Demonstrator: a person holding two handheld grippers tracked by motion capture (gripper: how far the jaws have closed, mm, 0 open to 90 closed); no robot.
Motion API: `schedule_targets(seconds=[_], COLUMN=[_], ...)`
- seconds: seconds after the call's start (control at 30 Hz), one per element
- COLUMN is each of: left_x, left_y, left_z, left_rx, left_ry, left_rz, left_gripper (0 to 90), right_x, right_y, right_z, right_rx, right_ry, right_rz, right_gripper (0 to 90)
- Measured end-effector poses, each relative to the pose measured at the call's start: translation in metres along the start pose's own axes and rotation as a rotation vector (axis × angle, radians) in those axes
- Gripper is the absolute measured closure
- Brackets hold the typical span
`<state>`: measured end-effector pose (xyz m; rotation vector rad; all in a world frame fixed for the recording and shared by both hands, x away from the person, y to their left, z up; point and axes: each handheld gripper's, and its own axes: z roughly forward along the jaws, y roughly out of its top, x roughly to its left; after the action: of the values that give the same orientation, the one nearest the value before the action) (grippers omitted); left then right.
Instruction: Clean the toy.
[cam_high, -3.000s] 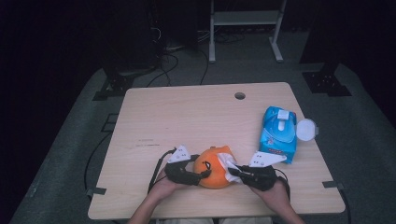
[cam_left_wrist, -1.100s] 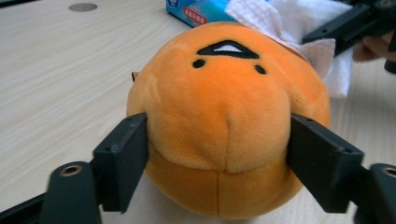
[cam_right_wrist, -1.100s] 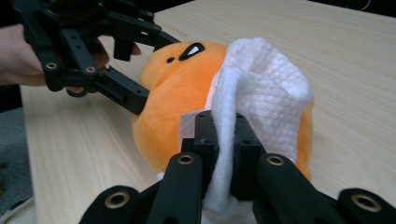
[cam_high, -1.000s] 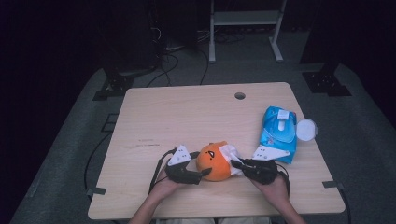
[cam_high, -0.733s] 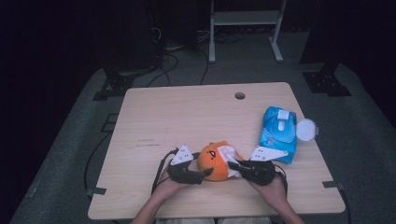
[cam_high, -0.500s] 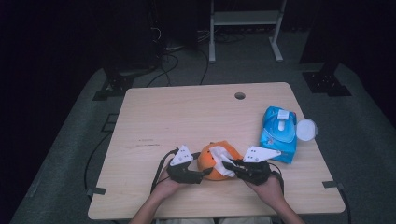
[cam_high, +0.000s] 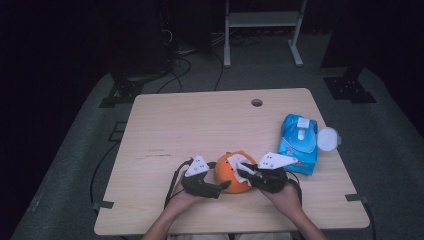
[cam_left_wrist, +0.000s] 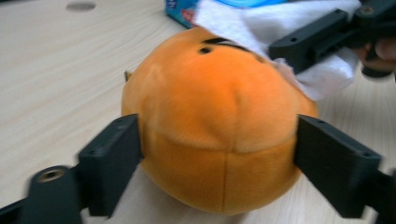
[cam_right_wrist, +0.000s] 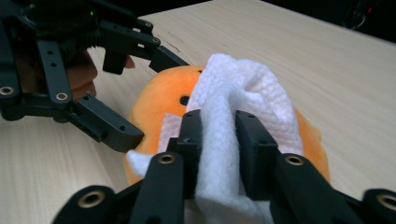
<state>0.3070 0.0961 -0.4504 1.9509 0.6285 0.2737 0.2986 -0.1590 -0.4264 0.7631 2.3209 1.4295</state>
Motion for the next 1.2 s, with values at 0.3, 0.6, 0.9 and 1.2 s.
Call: schedule_targets(seconds=[0.3, 0.6, 0.9, 1.2], left_x=[-0.01, -0.002, -0.015, -0.012], left_y=[0.004, 0.004, 0.007, 0.01], left_z=[0.0, -0.011, -0.008, -0.002], left_rx=[-0.013, -0.011, 0.002, -0.013], left_ry=[0.043, 0.014, -0.004, -0.02], left_rz=[0.075, 0.103, 0.203, 0.116], left_gripper=[33.0, 36.7, 36.3, 32.1], right_x=[0.006, -0.013, 0.019, 0.01], right_y=[0.004, -0.006, 0.014, 0.005], right_z=[-0.007, -0.013, -0.004, -0.01], right_rx=[0.0, 0.018, -0.028, -0.031], right_ry=[0.059, 0.012, 0.101, 0.063], right_rz=[0.033, 0.078, -0.016, 0.016], right_gripper=[85.1, 85.1, 84.9, 85.1])
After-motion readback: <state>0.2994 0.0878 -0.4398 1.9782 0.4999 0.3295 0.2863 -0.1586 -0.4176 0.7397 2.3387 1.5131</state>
